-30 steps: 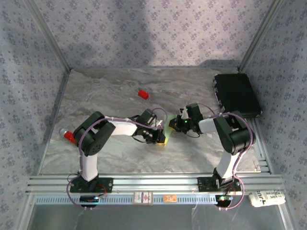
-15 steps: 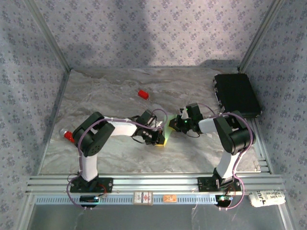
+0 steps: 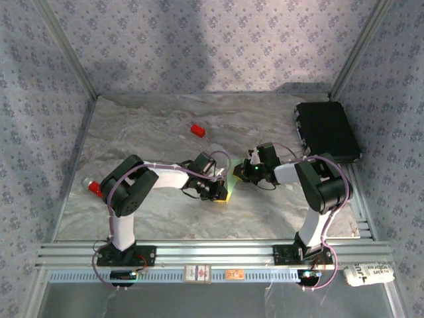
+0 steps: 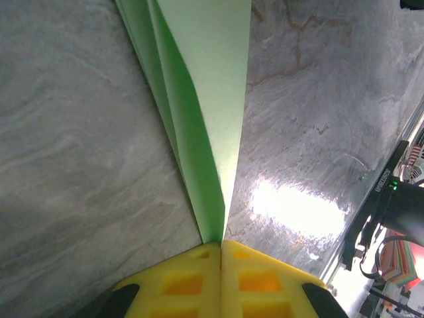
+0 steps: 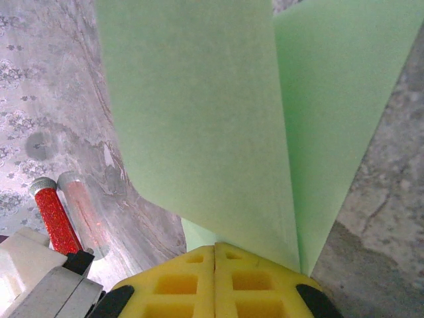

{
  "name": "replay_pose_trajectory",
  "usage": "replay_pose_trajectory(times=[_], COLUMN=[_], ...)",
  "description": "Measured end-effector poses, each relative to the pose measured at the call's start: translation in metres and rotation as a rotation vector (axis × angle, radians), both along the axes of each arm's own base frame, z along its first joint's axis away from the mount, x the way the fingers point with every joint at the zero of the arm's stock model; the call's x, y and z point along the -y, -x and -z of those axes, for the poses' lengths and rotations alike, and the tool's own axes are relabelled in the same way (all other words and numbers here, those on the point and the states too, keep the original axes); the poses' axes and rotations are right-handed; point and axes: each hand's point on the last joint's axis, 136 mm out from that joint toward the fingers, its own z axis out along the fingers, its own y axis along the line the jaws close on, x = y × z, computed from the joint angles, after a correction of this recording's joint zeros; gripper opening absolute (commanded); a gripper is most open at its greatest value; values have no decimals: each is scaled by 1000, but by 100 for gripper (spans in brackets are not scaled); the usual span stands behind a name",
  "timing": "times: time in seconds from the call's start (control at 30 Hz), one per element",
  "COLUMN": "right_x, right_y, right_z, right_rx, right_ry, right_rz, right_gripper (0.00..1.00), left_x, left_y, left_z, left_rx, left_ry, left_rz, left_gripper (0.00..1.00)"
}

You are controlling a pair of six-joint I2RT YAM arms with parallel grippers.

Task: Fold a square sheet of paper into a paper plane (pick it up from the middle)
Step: Fold the wing for the fifth time at the center of the table.

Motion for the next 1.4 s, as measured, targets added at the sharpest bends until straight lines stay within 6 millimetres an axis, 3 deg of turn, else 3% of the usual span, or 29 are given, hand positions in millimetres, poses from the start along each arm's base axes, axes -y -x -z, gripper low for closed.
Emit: replay_pose_trajectory(times=[0.2, 0.37, 0.77, 0.97, 1.17, 1.4], right_x=[0, 0, 0, 0, 0, 0], right_y=[0, 0, 0, 0, 0, 0], right_z=[0, 0, 0, 0, 0, 0], right_rx=[2, 3, -2, 3, 3, 3], right_ry=[2, 4, 7, 9, 9, 9], right_rz=[-1, -3, -4, -8, -8, -8], right_gripper=[7, 7, 7, 6, 6, 6], left_x=[-2, -4, -13, -25, -15, 24], left_y=[3, 10, 31, 41, 22, -17], left_z=[0, 0, 0, -3, -46, -76], left_rx=[-8, -34, -97, -96, 5, 65], left_ry=[4, 10, 0, -33, 61, 160], left_rz=[5, 19, 53, 44, -15, -46], left_gripper=[6, 0, 2, 0, 0, 0])
